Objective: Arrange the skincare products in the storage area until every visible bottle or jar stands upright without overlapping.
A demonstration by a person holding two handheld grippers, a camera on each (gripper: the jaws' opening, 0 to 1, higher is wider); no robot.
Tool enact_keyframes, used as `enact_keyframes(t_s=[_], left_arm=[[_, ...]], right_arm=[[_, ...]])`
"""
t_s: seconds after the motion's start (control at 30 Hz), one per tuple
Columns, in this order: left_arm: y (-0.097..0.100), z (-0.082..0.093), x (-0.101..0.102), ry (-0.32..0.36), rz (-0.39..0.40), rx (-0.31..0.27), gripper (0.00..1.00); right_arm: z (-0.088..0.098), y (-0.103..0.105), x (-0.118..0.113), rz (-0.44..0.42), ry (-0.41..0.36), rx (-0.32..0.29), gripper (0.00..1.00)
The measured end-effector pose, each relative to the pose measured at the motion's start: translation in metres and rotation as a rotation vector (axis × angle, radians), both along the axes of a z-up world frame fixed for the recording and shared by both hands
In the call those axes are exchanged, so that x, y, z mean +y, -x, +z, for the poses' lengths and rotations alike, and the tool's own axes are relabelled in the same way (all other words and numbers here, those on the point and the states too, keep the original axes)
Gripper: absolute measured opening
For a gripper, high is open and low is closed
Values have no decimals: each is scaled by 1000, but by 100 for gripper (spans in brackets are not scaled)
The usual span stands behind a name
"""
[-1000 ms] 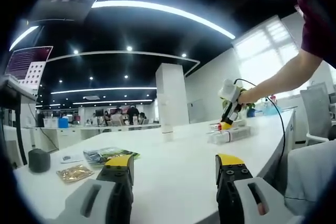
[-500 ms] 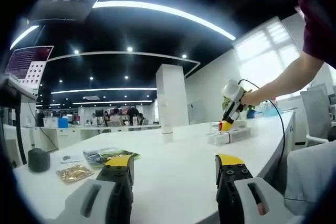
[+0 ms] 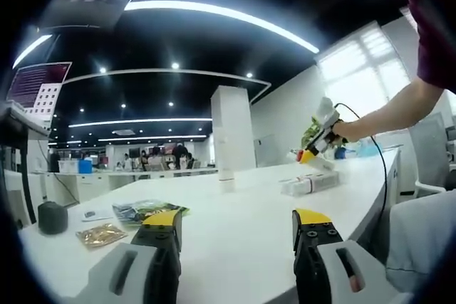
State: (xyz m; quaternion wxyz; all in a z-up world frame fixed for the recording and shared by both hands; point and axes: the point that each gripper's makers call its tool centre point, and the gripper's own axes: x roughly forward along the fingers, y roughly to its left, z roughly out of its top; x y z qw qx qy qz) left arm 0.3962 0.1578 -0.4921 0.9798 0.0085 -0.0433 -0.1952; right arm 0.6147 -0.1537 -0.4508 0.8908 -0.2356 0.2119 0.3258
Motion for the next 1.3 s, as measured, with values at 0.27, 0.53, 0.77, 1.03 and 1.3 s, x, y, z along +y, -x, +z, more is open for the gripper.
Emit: enact_keyframes(t_s=[0.27, 0.53, 0.77, 1.03, 1.3], left_arm=[[-1, 0, 0, 0, 3, -3, 65], [0, 0, 0, -1, 4, -2, 65], [-1, 0, 0, -3, 2, -2, 65], [0, 0, 0, -1, 2, -4, 64], [-1, 0, 0, -3, 3, -8, 64]], right_arm=[[15, -6, -15, -64, -105, -63, 25], [36, -4, -14, -106, -228, -127, 25], [48, -5, -3, -125, -309, -158, 25], [57, -9, 26, -131, -434, -191, 25], [62, -12, 65, -138, -571, -263, 26]])
